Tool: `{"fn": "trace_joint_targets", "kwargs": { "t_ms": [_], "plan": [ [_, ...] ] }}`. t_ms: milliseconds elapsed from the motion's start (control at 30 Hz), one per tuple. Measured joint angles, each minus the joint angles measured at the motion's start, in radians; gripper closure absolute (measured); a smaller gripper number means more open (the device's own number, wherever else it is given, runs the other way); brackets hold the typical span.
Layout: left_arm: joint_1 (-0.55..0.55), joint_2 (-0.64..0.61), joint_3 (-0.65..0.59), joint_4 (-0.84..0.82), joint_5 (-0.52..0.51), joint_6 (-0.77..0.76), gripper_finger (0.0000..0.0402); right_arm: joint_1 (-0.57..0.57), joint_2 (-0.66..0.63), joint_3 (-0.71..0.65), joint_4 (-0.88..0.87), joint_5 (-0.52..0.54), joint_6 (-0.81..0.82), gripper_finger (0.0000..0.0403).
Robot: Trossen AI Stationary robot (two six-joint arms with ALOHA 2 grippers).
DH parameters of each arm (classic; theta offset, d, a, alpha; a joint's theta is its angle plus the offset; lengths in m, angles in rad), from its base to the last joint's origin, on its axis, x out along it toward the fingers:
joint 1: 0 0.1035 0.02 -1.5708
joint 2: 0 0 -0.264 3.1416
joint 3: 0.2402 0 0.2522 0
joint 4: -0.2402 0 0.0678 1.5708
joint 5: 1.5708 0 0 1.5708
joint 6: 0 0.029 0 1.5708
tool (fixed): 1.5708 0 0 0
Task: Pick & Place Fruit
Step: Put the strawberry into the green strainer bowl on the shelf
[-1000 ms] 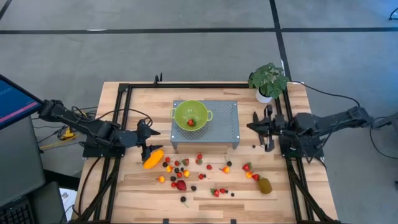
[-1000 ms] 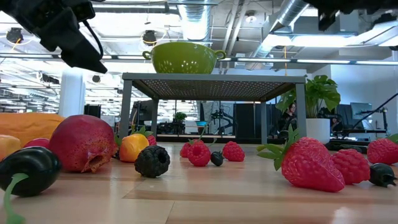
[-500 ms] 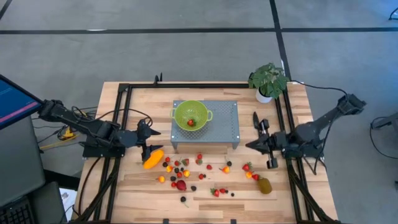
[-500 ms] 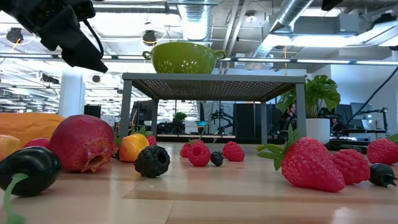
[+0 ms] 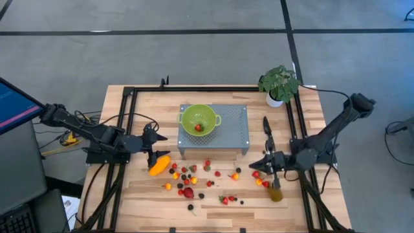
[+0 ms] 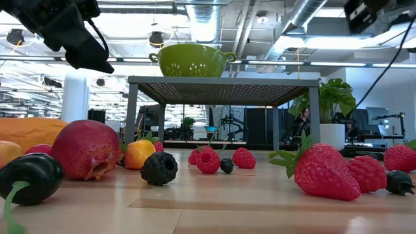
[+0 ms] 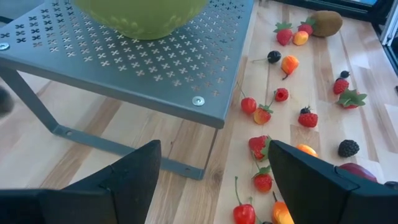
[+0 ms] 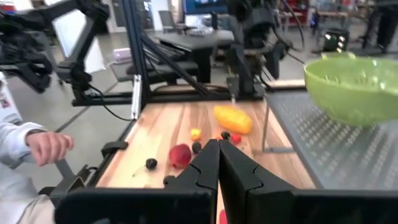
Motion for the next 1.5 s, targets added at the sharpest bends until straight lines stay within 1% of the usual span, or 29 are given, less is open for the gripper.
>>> {"fn": "trace_joint_targets", "kwargs": {
  "t_ms": [133, 233, 333, 433, 533, 600, 700, 800, 933, 1033, 1100, 1233, 1400, 1500],
  "plan": [
    [0.000, 0.000, 0.000, 0.006, 0.000, 0.000, 0.0111, 0.028, 0.055, 0.002, -0.005, 0.061, 0.068, 0.0403],
    [0.000, 0.000, 0.000, 0.008, 0.000, 0.000, 0.0111, 0.052, 0.092, 0.051, -0.066, 0.100, 0.080, 0.0403],
    [0.000, 0.000, 0.000, 0.015, 0.000, 0.000, 0.0111, 0.081, 0.133, 0.143, -0.179, 0.137, 0.083, 0.0403],
    [0.000, 0.000, 0.000, 0.017, 0.000, 0.000, 0.0111, 0.101, 0.192, 0.249, -0.336, 0.156, 0.112, 0.0403],
    [0.000, 0.000, 0.000, 0.019, 0.000, 0.000, 0.0111, 0.105, 0.256, 0.352, -0.571, 0.156, 0.265, 0.0403],
    [0.000, 0.000, 0.000, 0.022, 0.000, 0.000, 0.0111, 0.105, 0.305, 0.405, -0.750, 0.150, 0.431, 0.0403],
    [0.000, 0.000, 0.000, 0.023, 0.000, 0.000, 0.0111, 0.102, 0.369, 0.463, -0.971, 0.094, 0.679, 0.0403],
    [0.000, 0.000, 0.000, 0.027, 0.000, 0.000, 0.0111, 0.102, 0.420, 0.490, -1.106, 0.030, 0.854, 0.0403],
    [0.000, 0.000, 0.000, 0.031, 0.000, 0.000, 0.0111, 0.091, 0.465, 0.500, -1.217, -0.028, 1.052, 0.0395],
    [0.000, 0.000, 0.000, 0.037, 0.000, 0.000, 0.0111, 0.073, 0.484, 0.500, -1.265, -0.108, 1.144, 0.0367],
    [0.000, 0.000, 0.000, 0.037, 0.000, 0.000, 0.0111, 0.058, 0.493, 0.500, -1.267, -0.137, 1.153, 0.0339],
    [0.000, 0.000, 0.000, 0.044, 0.000, 0.000, 0.0111, 0.013, 0.506, 0.500, -1.262, -0.186, 1.151, 0.0271],
    [0.000, 0.000, 0.000, 0.056, 0.000, 0.000, 0.0111, -0.056, 0.505, 0.500, -1.245, -0.239, 1.081, 0.0179],
    [0.000, 0.000, 0.000, 0.059, 0.000, 0.000, 0.0111, -0.089, 0.504, 0.500, -1.239, -0.259, 1.066, 0.0144]
  ]
}}
